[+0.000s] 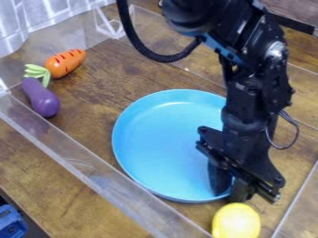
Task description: Put the lemon on the blue tray
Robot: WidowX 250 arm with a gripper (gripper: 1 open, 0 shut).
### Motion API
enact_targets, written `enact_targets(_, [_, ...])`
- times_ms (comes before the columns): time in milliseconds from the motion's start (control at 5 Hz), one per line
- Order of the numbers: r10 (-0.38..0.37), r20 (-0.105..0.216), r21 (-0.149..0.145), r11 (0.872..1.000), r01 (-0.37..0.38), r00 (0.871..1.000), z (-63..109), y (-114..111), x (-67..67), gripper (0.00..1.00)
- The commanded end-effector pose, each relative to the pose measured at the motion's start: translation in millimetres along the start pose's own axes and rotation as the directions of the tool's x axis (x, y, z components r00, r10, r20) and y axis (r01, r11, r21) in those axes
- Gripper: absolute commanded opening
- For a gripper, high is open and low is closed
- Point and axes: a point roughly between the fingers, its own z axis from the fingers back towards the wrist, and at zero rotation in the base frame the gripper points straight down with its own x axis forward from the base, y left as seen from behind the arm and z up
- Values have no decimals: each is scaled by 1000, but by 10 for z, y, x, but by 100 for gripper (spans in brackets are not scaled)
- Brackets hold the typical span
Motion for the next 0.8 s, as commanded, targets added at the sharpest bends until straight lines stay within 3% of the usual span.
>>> enact_targets(0, [-2, 9, 5, 1000, 2, 1000, -7, -22, 10, 100])
enact_targets(200, [-13, 2, 9, 1000, 13, 1000, -29, -49, 35, 100])
enact_targets(600, [-115, -24, 11, 993, 116, 993, -51, 28, 16, 100])
